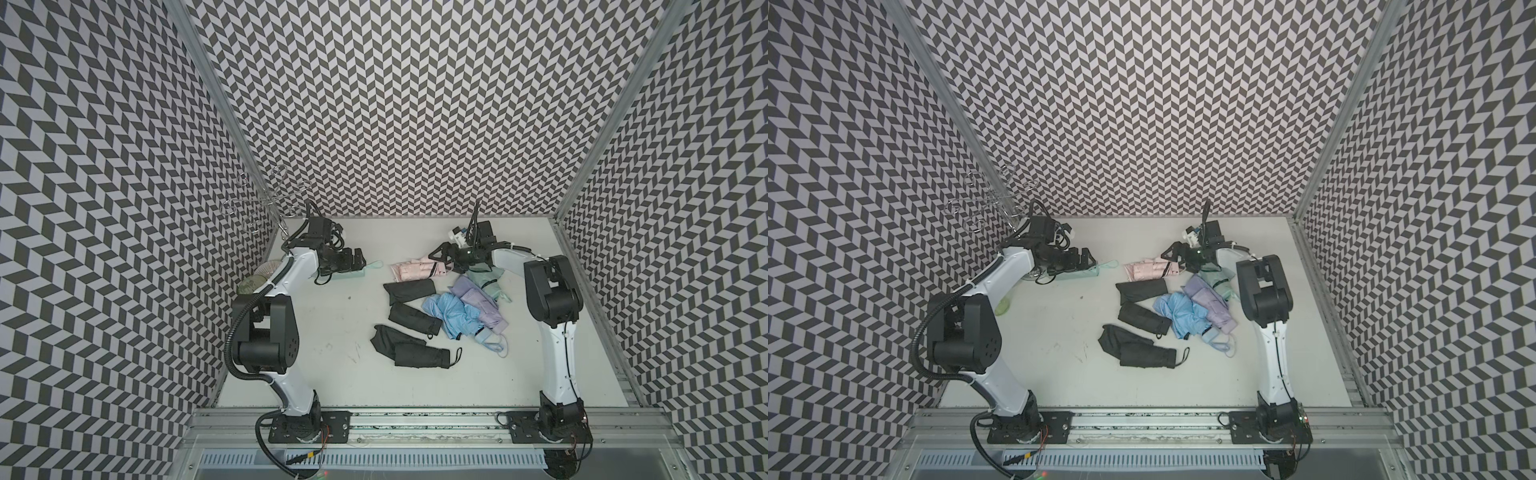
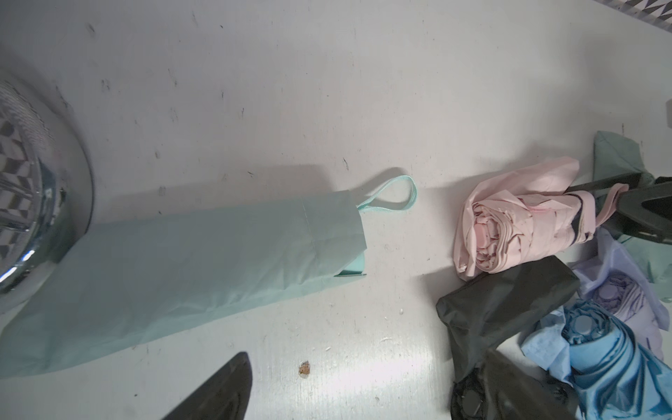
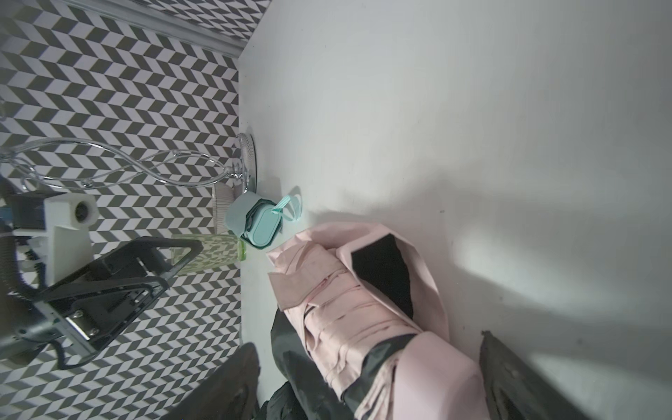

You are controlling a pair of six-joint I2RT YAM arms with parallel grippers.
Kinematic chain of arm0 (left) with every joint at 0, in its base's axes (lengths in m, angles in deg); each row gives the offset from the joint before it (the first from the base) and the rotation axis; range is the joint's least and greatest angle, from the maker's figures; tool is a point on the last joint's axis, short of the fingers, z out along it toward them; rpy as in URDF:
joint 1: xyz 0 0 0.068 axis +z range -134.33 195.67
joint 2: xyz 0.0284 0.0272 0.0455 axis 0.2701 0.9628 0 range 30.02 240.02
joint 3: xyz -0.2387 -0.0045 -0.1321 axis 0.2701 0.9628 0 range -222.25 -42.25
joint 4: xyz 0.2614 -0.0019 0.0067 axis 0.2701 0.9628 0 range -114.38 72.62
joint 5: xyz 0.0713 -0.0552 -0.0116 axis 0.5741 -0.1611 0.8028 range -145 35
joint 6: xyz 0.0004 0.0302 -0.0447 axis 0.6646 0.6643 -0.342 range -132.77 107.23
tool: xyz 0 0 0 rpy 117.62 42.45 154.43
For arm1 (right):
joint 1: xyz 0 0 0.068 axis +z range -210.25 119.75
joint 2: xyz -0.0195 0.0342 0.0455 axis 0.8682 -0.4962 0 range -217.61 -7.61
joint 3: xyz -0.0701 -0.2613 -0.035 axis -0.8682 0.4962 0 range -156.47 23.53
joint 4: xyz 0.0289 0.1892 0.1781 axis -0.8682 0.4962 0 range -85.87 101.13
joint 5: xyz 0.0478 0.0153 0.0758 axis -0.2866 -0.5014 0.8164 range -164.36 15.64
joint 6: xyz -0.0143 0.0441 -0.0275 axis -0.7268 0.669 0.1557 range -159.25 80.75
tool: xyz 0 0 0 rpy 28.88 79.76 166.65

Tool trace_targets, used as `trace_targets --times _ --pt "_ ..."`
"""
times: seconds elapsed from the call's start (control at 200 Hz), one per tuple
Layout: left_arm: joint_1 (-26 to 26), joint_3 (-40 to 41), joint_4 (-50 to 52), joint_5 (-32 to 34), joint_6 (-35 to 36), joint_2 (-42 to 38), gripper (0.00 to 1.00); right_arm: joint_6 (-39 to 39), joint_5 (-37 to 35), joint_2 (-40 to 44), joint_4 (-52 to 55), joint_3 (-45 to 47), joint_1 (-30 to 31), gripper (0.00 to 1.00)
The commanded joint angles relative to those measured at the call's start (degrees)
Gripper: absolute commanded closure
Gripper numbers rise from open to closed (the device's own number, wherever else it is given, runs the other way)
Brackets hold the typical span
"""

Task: Take umbrellas out of sleeves
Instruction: Place the umbrella in the umbrella sleeve, then pick up the umbrella from the center of the board.

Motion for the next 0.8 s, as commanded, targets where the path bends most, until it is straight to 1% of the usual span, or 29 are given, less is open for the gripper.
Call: trace_targets --times 0.0,0.09,0.135,0.22,0.27,0.326,0.441,0.531,0.601,0.661,0.706,0.796 --pt "-0.99 -2.55 1.43 4.92 2.81 0.79 0.01 -6.0 -7.02 4.8 3.08 -2.34 -0.22 0.04" --pt "-1.96 -3.42 0.86 6.45 5.74 1.34 0.01 -7.08 -9.17 7.93 3.13 -2.12 -0.21 0.04" --pt "-2.75 -4.26 0.73 8.38 7.11 2.08 0.01 -6.88 -9.2 10.21 2.61 -1.49 -0.14 0.04" --pt "-5.05 -4.67 -0.5 12.44 13.85 3.16 0.01 -5.15 -8.33 15.78 -0.59 1.92 0.27 0.04" --pt "-5.75 -5.06 -0.67 12.13 17.34 4.4 0.02 -3.89 -7.44 18.78 -2.6 4.1 0.6 0.04" --pt "-6.71 -4.4 -1.27 12.42 22.82 5.53 0.01 -2.52 -5.92 21.17 -3.76 5.74 1.12 0.04" --pt "-7.28 -3.59 -1.31 14.27 30.08 9.27 0.01 -1.0 -2.7 24.67 -3.56 8.33 2.79 0.04" --pt "-7.24 -4.05 -1.49 19.73 33.24 11.59 0.01 -1.77 -1.52 27.28 -3.04 10.83 5.18 0.04" --pt "-6.7 -4.33 -2.86 21.86 35.32 12.28 0.01 -2.37 -1.09 28.83 -2.25 12.75 7.26 0.04" --pt "-6.13 -4.83 -3.96 22.14 36.95 12.94 0.01 -2.66 -0.08 29.84 -2.49 14.63 8.85 0.04" --pt "-5.68 -6.38 -4.11 22.87 36.95 13.74 0.01 -2.81 -0.3 30.46 -2.44 15.86 9.92 0.04" --pt "-4.85 -9.85 -3.74 22.16 37.43 15.43 0.01 -3.06 -0.17 31.18 -2.52 17.97 11.61 0.04"
